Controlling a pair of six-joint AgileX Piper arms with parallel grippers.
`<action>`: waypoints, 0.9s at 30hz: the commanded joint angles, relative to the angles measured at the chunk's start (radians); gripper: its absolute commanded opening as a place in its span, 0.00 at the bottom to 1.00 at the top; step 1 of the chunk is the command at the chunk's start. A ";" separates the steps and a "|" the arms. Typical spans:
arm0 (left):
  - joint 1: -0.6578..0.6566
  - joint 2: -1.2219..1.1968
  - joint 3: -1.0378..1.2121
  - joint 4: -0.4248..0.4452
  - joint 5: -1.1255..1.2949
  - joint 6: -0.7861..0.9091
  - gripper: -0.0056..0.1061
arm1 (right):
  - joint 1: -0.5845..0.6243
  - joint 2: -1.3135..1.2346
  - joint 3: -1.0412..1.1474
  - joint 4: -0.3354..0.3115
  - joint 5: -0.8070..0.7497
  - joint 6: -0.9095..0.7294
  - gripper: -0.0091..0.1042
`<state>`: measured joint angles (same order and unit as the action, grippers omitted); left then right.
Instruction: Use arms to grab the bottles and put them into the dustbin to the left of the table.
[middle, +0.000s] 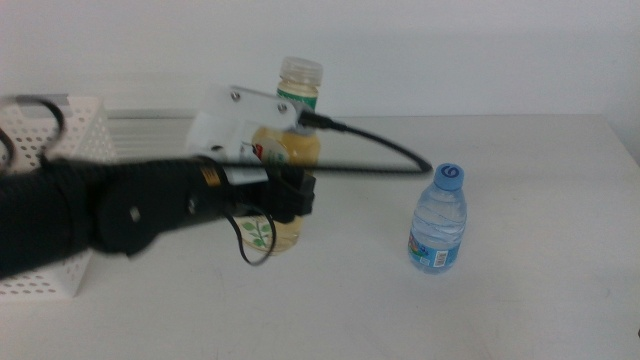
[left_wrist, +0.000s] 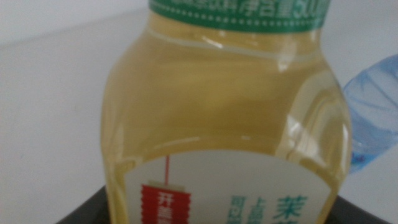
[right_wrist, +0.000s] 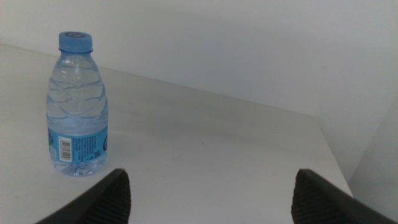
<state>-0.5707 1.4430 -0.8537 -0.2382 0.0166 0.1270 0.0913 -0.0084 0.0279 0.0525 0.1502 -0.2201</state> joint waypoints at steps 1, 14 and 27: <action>0.037 -0.063 -0.112 0.004 0.028 0.004 0.11 | -0.005 -0.029 -0.007 -0.010 -0.075 -0.005 0.68; 0.347 -0.049 -0.442 0.003 0.680 0.009 0.11 | -0.005 -0.029 -0.007 -0.010 -0.075 -0.005 0.68; 0.724 0.192 -0.980 0.003 1.235 0.080 0.11 | -0.005 -0.029 -0.007 -0.010 -0.075 -0.005 0.68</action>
<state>0.1217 1.6593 -1.7536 -0.2078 1.2417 0.2039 0.0913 -0.0084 0.0279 0.0525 0.1502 -0.2201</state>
